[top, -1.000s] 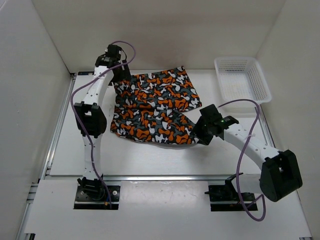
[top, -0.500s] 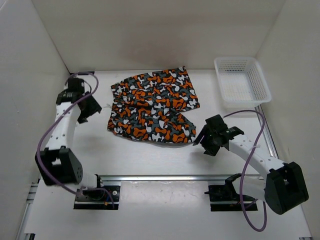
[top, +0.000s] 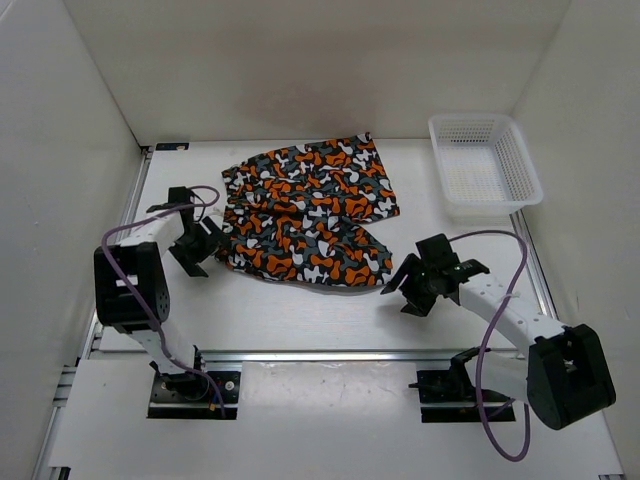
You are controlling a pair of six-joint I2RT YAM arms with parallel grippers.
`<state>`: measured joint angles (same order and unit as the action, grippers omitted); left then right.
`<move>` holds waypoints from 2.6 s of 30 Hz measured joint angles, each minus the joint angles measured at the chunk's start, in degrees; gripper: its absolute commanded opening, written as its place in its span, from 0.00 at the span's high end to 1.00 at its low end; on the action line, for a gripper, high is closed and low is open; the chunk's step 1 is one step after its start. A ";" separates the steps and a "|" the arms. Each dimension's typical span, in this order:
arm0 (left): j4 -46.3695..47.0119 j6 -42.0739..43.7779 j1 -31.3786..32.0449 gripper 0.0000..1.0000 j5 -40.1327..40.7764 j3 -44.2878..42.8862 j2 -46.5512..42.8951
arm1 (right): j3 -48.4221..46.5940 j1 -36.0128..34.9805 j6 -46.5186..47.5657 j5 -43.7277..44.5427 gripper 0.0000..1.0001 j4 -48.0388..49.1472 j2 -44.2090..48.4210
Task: Fold and stack the shorts
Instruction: Flatten the shorts out
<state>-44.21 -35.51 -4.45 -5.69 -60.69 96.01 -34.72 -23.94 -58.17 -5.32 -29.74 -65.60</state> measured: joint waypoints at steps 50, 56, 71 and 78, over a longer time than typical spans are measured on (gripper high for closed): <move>-6.12 0.85 2.25 0.90 -4.15 6.69 -17.14 | -0.33 8.31 7.65 2.60 0.24 -13.64 10.67; -4.98 0.66 2.54 0.90 -4.15 6.64 -19.89 | 4.96 8.31 2.03 -3.80 0.26 -8.57 13.51; -4.72 -0.15 3.15 0.90 -3.76 6.64 -20.72 | 16.85 8.11 -5.79 -12.96 0.37 -6.56 19.39; -4.68 -0.48 3.56 0.90 -3.41 6.62 -20.72 | 16.11 5.14 -4.72 -14.53 0.73 0.35 9.84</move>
<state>-48.88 -35.99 -0.89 -9.10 -54.06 75.29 -18.61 -18.81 -62.89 -19.86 -29.39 -55.77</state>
